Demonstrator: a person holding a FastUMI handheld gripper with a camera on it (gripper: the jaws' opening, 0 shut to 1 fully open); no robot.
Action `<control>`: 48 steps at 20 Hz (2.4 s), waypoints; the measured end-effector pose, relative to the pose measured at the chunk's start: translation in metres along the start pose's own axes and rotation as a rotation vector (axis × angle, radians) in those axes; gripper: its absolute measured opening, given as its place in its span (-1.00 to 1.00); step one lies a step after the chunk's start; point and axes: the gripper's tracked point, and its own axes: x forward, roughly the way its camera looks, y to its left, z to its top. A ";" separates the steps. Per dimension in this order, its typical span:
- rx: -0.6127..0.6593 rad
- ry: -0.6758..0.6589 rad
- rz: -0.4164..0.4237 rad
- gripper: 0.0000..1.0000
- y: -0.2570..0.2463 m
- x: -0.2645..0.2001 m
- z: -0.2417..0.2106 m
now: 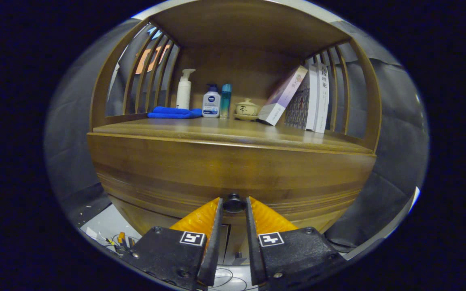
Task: Pull open the drawer, take out the items inside it, and place them on the countertop above the cabinet.
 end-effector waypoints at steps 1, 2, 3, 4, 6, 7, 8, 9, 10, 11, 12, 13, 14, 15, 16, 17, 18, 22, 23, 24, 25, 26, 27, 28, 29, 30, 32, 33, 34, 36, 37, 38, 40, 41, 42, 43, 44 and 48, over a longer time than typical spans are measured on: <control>0.009 -0.004 0.006 -0.30 0.000 0.000 0.001; 0.020 -0.014 0.015 -0.30 0.001 0.001 0.004; 0.025 -0.006 0.024 -0.30 0.001 0.003 0.003; 0.032 -0.003 0.030 -0.31 0.002 0.003 0.004; 0.044 0.001 0.037 -0.37 0.002 0.004 0.006; 0.049 -0.003 0.038 -0.39 0.002 0.004 0.005; 0.054 -0.003 0.036 -0.45 0.002 0.003 0.006; 0.054 0.000 0.033 -0.51 0.002 0.003 0.004; 0.056 0.007 0.036 -0.57 0.002 0.002 0.004; 0.064 0.013 0.043 -0.62 0.003 0.002 0.003; 0.068 0.016 0.048 -0.64 0.003 0.000 0.003; 0.063 0.017 0.049 -0.66 0.001 0.000 0.002; 0.056 0.015 0.045 -0.66 -0.001 -0.003 0.001; 0.049 0.012 0.041 -0.66 -0.002 -0.012 -0.003; 0.048 0.010 0.043 -0.66 -0.002 -0.019 -0.004; 0.049 0.010 0.048 -0.66 0.000 -0.028 -0.007; 0.049 0.013 0.053 -0.66 -0.001 -0.036 -0.009; 0.035 0.023 0.061 -0.66 -0.006 -0.057 -0.016; 0.031 0.024 0.058 -0.66 -0.007 -0.063 -0.019; 0.031 0.027 0.060 -0.66 -0.007 -0.069 -0.020; 0.037 0.032 0.065 -0.66 -0.006 -0.076 -0.022; 0.041 0.039 0.070 -0.66 -0.006 -0.082 -0.024; 0.038 0.042 0.077 -0.66 -0.007 -0.089 -0.027; 0.033 0.043 0.083 -0.66 -0.008 -0.095 -0.029; 0.028 0.043 0.085 -0.66 -0.009 -0.101 -0.031; 0.024 0.045 0.087 -0.66 -0.010 -0.107 -0.033; 0.023 0.051 0.096 -0.66 -0.010 -0.121 -0.038; 0.024 0.053 0.102 -0.66 -0.011 -0.127 -0.042; 0.018 0.059 0.108 -0.66 -0.011 -0.132 -0.045; 0.006 0.063 0.112 -0.66 -0.011 -0.142 -0.049; 0.003 0.069 0.109 -0.66 -0.013 -0.145 -0.055; 0.000 0.073 0.113 -0.66 -0.013 -0.150 -0.055; -0.007 0.078 0.124 -0.66 -0.014 -0.155 -0.057; -0.010 0.079 0.131 -0.66 -0.014 -0.158 -0.059; -0.018 0.080 0.137 -0.66 -0.014 -0.163 -0.060; -0.026 0.081 0.142 -0.66 -0.015 -0.166 -0.062; -0.033 0.087 0.144 -0.66 -0.015 -0.168 -0.063; -0.059 0.146 0.164 -0.64 -0.013 -0.173 -0.067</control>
